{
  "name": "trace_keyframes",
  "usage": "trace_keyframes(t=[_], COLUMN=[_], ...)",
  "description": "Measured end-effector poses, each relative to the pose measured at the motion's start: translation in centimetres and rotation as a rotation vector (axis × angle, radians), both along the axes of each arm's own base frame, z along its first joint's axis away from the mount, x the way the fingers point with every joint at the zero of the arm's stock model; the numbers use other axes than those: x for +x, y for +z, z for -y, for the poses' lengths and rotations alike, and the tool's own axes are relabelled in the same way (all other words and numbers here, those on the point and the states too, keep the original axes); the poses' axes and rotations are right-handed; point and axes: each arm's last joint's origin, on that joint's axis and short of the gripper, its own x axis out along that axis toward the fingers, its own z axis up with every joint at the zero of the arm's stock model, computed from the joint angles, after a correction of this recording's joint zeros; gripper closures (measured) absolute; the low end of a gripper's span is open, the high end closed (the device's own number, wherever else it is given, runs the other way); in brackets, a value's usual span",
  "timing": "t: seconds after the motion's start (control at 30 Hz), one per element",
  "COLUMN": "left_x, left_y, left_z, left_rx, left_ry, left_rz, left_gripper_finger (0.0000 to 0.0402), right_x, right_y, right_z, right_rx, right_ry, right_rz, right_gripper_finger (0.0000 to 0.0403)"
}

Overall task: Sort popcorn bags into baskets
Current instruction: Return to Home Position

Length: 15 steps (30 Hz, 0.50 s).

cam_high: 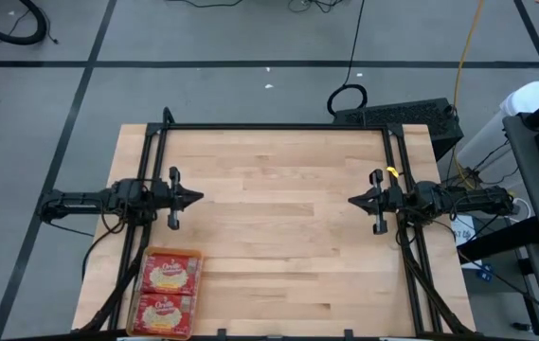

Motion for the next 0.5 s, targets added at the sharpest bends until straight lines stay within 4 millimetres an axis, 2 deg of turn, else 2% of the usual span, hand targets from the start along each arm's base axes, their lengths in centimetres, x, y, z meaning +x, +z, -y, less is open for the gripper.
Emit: trace_keyframes(t=[0.5], left_x=[0.01], left_y=[0.03], left_z=[0.00], left_rx=[-0.002], left_ry=[0.000], left_rz=[0.006], left_gripper_finger=[0.0380], right_x=[0.00], right_y=[0.00], right_z=[0.00], right_rx=[0.000], right_ry=[0.000], right_rz=[0.000], right_gripper_finger=[0.0403])
